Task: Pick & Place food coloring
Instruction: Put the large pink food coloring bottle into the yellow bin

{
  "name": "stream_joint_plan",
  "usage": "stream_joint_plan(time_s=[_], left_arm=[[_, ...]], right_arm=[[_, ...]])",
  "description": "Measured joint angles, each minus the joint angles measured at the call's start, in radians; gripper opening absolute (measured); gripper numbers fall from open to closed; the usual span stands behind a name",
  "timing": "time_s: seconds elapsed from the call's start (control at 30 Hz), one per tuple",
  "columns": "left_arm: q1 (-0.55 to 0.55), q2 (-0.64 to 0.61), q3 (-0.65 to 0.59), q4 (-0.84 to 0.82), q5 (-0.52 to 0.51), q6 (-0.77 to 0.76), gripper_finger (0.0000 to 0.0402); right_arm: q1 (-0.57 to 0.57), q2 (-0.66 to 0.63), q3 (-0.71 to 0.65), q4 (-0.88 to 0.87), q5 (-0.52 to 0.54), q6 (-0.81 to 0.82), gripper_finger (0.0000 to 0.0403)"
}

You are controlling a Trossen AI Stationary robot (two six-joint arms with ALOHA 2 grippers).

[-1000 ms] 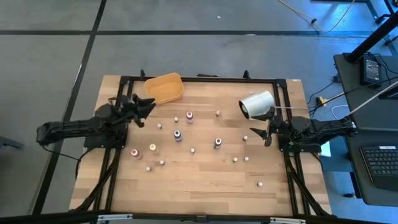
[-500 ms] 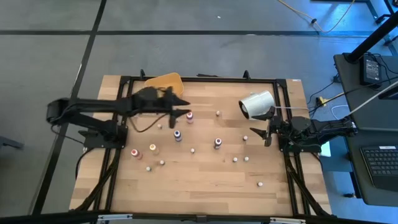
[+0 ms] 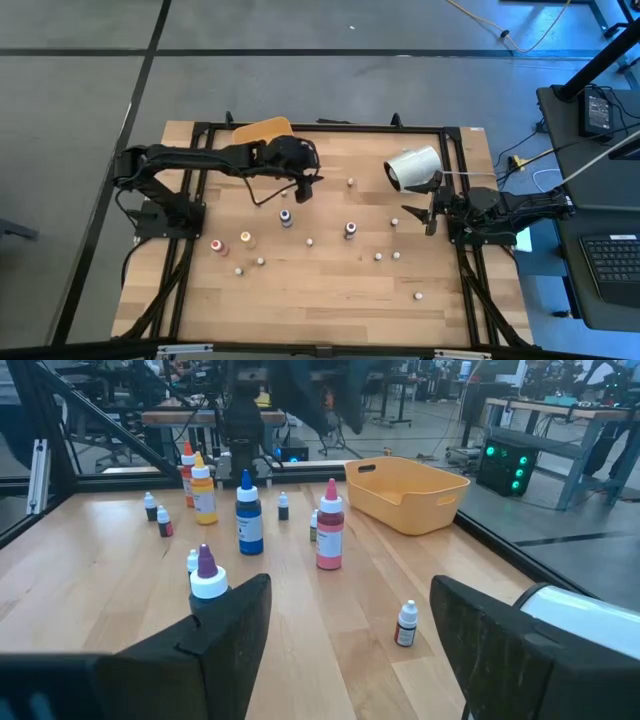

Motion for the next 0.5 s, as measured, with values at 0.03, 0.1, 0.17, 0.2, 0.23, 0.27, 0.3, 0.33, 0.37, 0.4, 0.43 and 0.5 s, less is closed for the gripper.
stream_joint_plan(time_s=[0.03, 0.1, 0.17, 0.2, 0.23, 0.27, 0.3, 0.33, 0.37, 0.4, 0.43, 0.5], left_arm=[[0.0, 0.0, 0.0, -0.003, -0.011, 0.0, 0.0166], [0.0, 0.0, 0.0, -0.007, -0.02, 0.0, 0.0166], [0.0, 0.0, 0.0, -0.007, -0.02, 0.0, 0.0166], [0.0, 0.0, 0.0, -0.007, -0.02, 0.0, 0.0166], [0.0, 0.0, 0.0, -0.007, -0.02, 0.0, 0.0166], [0.0, 0.0, 0.0, -0.007, -0.02, 0.0, 0.0166], [0.0, 0.0, 0.0, -0.007, -0.02, 0.0, 0.0166], [0.0, 0.0, 0.0, -0.007, -0.02, 0.0, 0.0166], [0.0, 0.0, 0.0, -0.007, -0.02, 0.0, 0.0166], [0.0, 0.0, 0.0, -0.007, -0.02, 0.0, 0.0166], [0.0, 0.0, 0.0, -0.007, -0.02, 0.0, 0.0166], [0.0, 0.0, 0.0, -0.007, -0.02, 0.0, 0.0166]], right_arm=[[0.0, 0.0, 0.0, 0.0, 0.0, 0.0, 0.0275], [0.0, 0.0, 0.0, 0.0, 0.0, 0.0, 0.0275], [0.0, 0.0, 0.0, 0.0, 0.0, 0.0, 0.0275], [0.0, 0.0, 0.0, 0.0, 0.0, 0.0, 0.0275], [0.0, 0.0, 0.0, 0.0, 0.0, 0.0, 0.0275], [0.0, 0.0, 0.0, 0.0, 0.0, 0.0, 0.0275], [0.0, 0.0, 0.0, 0.0, 0.0, 0.0, 0.0275], [0.0, 0.0, 0.0, 0.0, 0.0, 0.0, 0.0275], [0.0, 0.0, 0.0, 0.0, 0.0, 0.0, 0.0275], [0.0, 0.0, 0.0, 0.0, 0.0, 0.0, 0.0275], [0.0, 0.0, 0.0, 0.0, 0.0, 0.0, 0.0275], [0.0, 0.0, 0.0, 0.0, 0.0, 0.0, 0.0275]])
